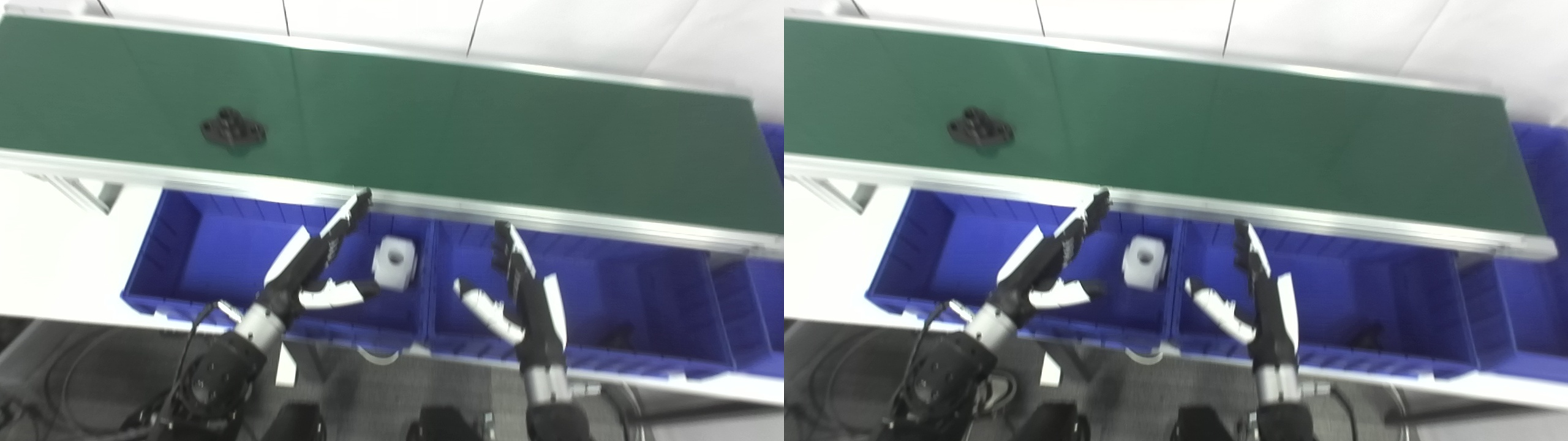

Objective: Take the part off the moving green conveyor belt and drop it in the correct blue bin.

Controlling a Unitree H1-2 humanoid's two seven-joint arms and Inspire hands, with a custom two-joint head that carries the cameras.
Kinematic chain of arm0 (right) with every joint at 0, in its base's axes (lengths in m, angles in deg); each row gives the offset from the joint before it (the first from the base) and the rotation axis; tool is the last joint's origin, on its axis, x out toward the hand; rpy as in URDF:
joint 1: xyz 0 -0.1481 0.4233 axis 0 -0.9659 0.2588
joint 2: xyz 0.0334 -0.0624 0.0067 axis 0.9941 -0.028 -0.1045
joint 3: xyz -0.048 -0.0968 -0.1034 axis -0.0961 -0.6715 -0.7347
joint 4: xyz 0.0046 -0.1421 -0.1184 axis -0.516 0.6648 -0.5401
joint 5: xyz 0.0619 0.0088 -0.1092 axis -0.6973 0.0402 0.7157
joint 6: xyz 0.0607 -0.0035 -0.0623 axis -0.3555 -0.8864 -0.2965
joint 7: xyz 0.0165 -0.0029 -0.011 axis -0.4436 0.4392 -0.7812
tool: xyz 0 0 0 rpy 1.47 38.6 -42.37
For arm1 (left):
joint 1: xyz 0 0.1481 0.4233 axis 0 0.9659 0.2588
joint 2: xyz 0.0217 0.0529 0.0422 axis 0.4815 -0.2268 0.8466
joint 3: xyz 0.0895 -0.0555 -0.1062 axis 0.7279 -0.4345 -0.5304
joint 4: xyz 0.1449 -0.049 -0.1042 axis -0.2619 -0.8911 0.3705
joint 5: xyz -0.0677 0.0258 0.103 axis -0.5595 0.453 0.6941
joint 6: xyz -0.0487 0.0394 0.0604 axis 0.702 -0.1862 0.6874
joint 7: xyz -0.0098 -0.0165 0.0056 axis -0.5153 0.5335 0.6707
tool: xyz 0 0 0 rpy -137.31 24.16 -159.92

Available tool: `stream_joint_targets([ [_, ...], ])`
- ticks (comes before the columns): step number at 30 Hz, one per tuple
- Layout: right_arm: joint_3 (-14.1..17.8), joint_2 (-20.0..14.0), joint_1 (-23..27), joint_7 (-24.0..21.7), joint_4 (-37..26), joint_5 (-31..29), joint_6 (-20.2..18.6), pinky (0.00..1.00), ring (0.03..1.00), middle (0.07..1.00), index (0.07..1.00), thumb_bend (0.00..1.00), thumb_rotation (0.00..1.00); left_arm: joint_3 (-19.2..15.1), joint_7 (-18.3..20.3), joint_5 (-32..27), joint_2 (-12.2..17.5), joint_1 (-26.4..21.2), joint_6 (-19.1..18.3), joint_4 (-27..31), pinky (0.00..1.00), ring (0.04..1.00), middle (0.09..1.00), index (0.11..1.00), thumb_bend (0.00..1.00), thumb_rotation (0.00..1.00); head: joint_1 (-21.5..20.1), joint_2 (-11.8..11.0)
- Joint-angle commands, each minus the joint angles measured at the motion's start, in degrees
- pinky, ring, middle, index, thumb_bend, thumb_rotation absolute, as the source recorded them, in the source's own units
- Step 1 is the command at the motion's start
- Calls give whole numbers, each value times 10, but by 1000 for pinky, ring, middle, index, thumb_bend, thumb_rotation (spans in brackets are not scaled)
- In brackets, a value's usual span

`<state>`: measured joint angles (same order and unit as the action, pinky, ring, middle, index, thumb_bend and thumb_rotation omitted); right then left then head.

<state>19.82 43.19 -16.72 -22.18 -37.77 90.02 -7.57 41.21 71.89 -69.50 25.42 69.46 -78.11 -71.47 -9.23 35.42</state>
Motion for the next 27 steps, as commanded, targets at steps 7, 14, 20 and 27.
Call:
stream_joint_targets([
  [7, 11, 6, 4, 32, 48, -1, 90, 868, 925, 961, 952, 718, 518, 17, -32, 35, -25, -23, 108, -91, 999, 1000, 1000, 1000, 789, 622, 8, -51],
  [14, 22, 7, 16, 39, 77, -13, 122, 847, 910, 946, 945, 728, 479, 4, -34, 15, -28, -11, 128, -118, 976, 1000, 1000, 1000, 798, 565, 16, -61],
  [20, 27, 5, 20, 45, 85, -13, 147, 834, 896, 929, 939, 716, 444, 6, -38, 25, -35, -13, 130, -121, 983, 1000, 1000, 1000, 815, 554, 28, -64],
  [27, 39, 3, 26, 46, 91, -19, 162, 852, 902, 928, 937, 715, 438, 9, -42, 36, -39, -8, 131, -117, 974, 1000, 1000, 1000, 840, 543, 33, -70],
])
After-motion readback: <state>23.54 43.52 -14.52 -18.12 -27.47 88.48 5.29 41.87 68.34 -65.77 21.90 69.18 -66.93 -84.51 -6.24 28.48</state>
